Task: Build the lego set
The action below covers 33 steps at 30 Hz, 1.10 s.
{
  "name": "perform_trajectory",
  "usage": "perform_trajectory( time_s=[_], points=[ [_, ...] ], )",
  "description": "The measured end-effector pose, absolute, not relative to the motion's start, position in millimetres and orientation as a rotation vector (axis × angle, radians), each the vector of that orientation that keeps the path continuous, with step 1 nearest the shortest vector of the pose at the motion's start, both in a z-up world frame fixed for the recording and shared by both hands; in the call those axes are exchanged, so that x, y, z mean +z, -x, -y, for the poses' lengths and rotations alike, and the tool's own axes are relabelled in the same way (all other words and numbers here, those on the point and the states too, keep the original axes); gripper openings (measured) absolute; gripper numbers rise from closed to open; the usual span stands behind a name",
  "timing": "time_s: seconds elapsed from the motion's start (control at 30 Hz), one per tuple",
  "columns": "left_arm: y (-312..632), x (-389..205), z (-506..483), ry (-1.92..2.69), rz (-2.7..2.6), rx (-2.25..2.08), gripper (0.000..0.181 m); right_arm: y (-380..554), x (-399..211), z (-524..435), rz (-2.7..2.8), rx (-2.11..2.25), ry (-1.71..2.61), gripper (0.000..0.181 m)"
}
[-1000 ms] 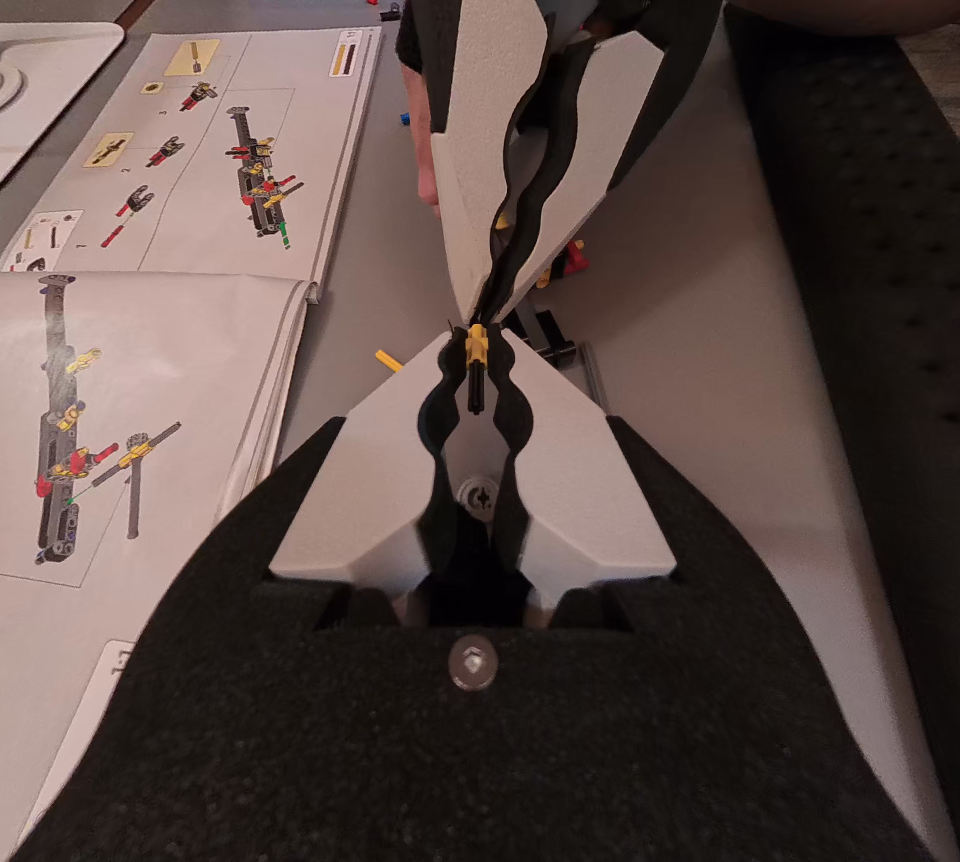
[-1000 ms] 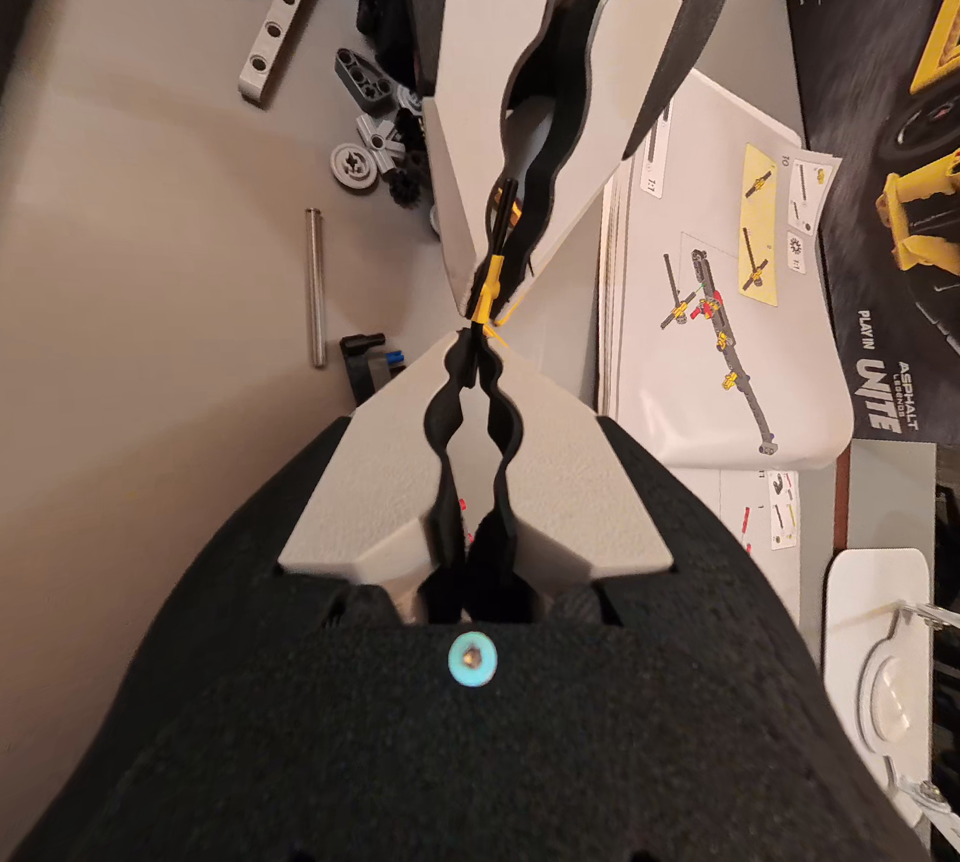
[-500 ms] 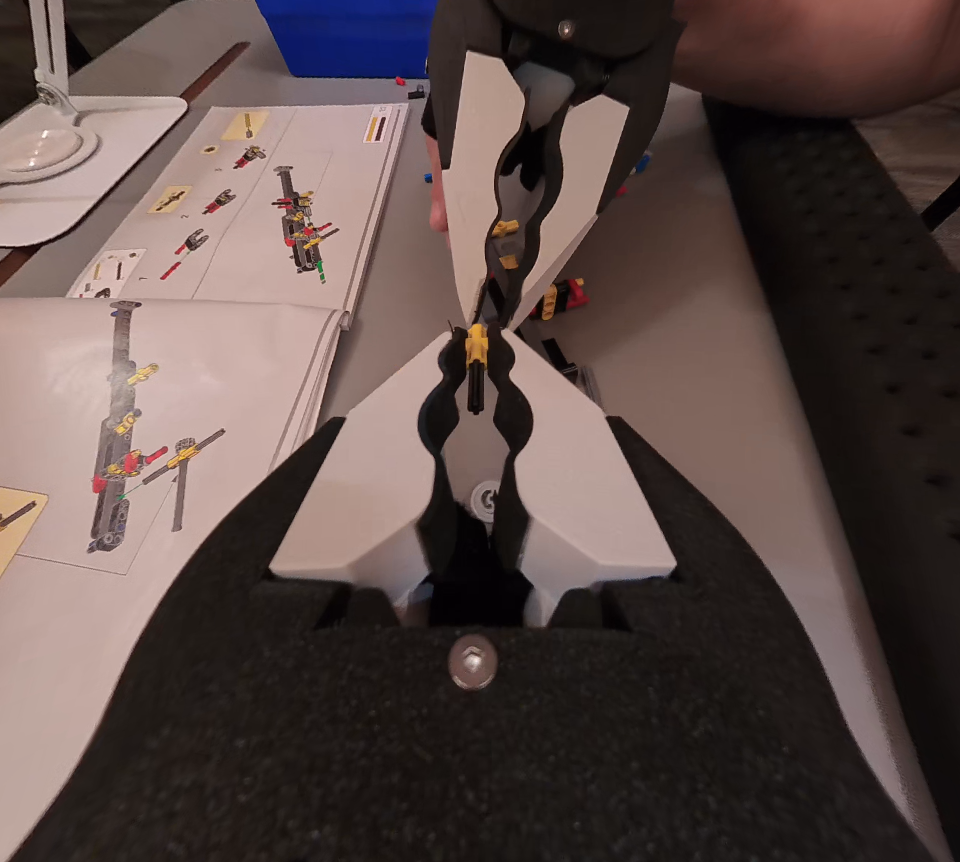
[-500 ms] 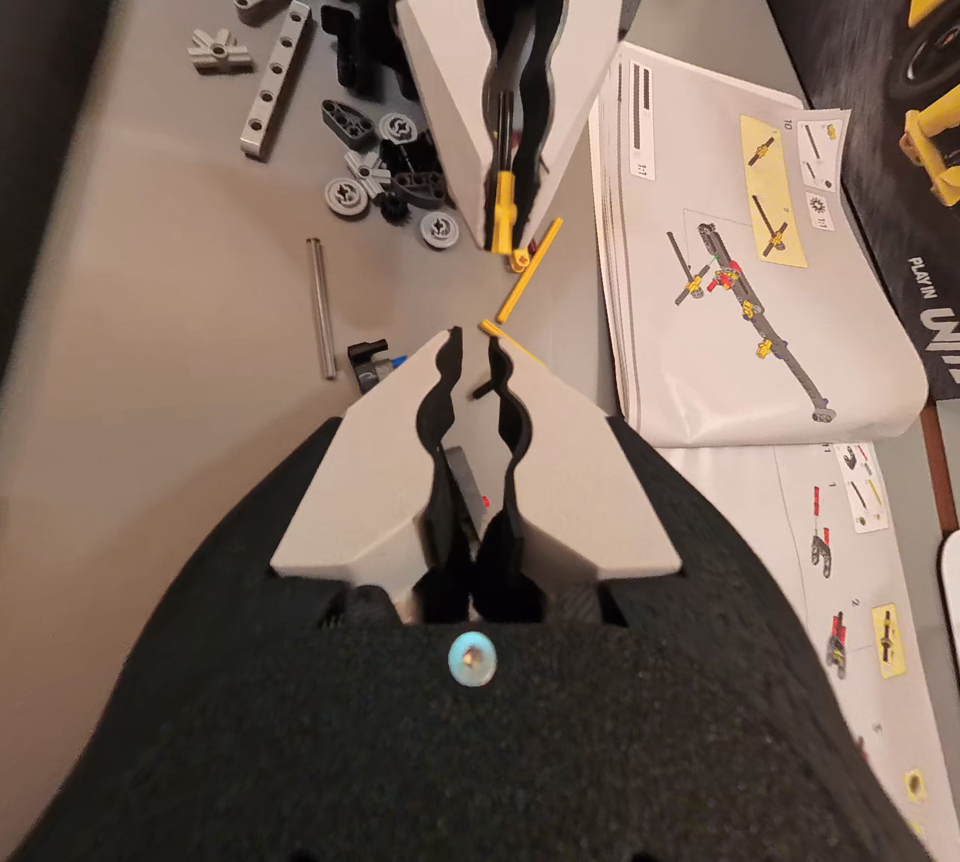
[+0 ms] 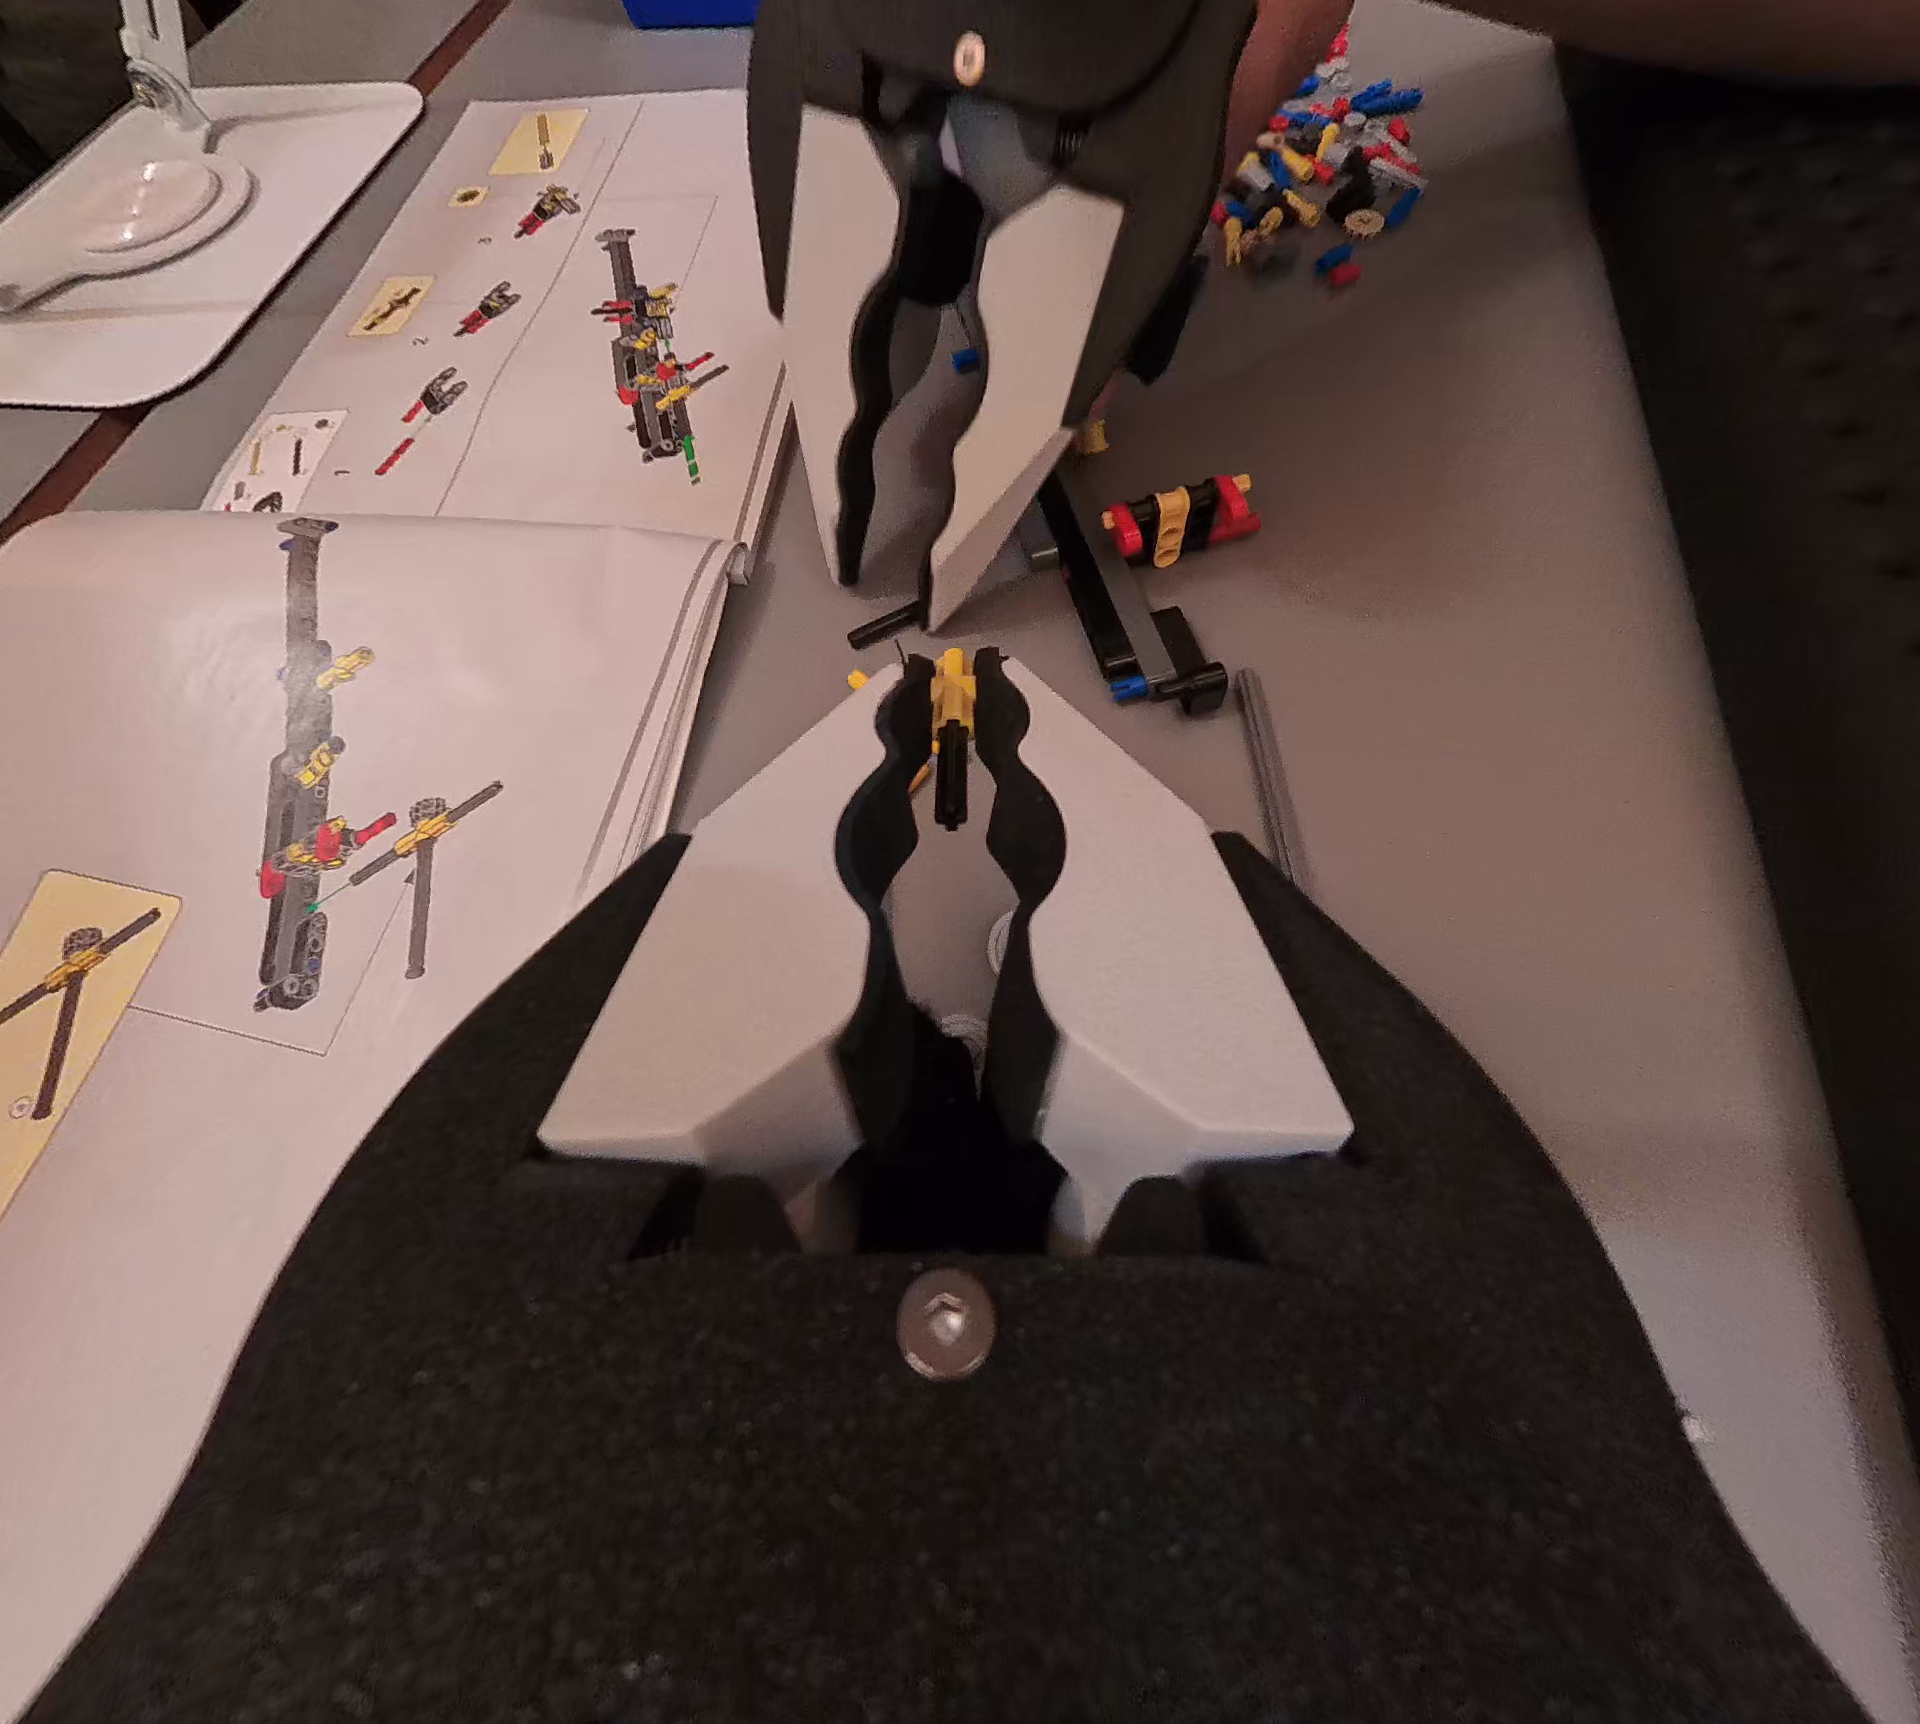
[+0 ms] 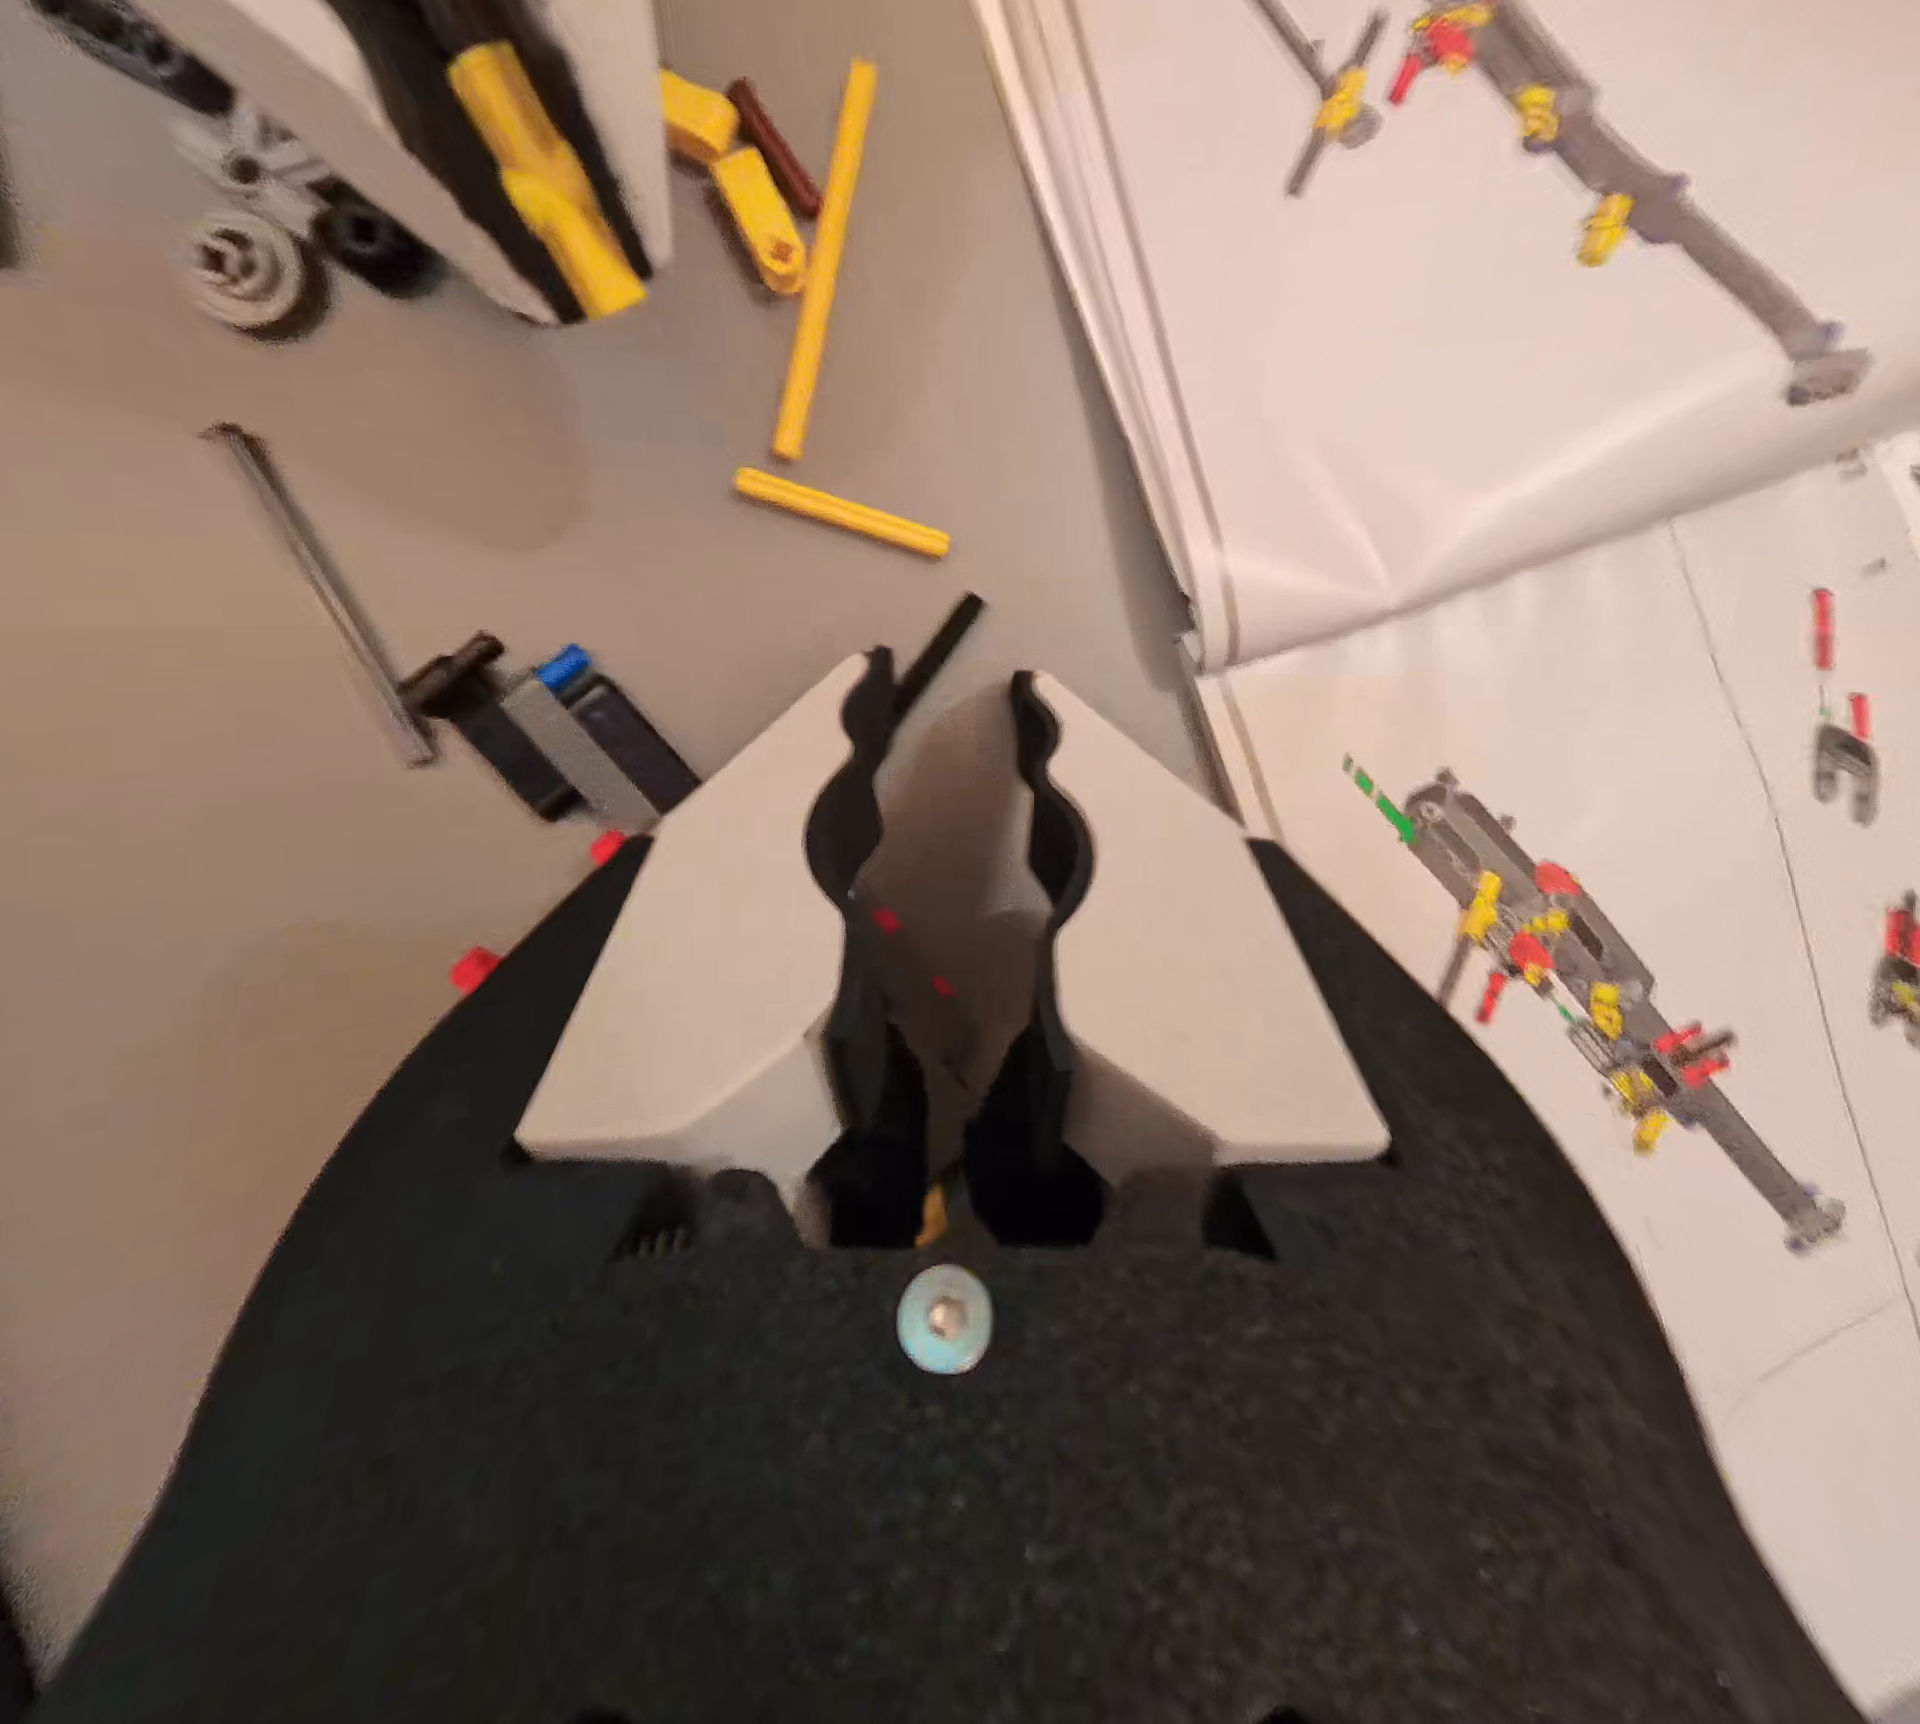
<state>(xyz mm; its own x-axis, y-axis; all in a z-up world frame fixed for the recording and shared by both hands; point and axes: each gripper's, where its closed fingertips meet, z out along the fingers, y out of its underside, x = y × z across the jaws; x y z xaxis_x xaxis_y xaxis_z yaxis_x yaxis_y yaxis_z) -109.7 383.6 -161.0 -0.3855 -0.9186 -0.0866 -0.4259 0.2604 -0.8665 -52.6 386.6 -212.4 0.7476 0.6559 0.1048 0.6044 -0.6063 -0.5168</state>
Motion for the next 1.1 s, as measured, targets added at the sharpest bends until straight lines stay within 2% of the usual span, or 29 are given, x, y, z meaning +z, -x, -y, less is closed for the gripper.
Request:
perform_trajectory(
  time_s=[0.17, 0.33, 0.5, 0.7, 1.1],
  points=[
    [111.1, -154.7, -384.8, 1.208, -1.906, -1.081, 0.006, 61.5, -213.0, -385.7, 0.974, 0.110, 2.337, 0.003],
    [111.0, -148.1, -385.6, 1.209, -1.869, -1.143, 0.006, 62.1, -206.4, -382.3, 1.195, -0.018, 2.200, 0.002],
    [113.5, -133.1, -380.8, 1.199, -1.812, -1.320, 0.006, 112.3, -128.0, -366.3, 1.263, 0.099, 1.720, 0.002],
    [121.1, -109.6, -366.8, 1.113, -1.770, -1.520, 0.006, 107.9, -118.7, -365.9, 1.283, -0.016, 1.708, 0.002],
    [118.3, -114.5, -361.8, 1.111, -1.800, -1.504, 0.006, 110.3, -120.1, -363.2, 1.295, -0.014, 1.735, 0.002]
  ],
)
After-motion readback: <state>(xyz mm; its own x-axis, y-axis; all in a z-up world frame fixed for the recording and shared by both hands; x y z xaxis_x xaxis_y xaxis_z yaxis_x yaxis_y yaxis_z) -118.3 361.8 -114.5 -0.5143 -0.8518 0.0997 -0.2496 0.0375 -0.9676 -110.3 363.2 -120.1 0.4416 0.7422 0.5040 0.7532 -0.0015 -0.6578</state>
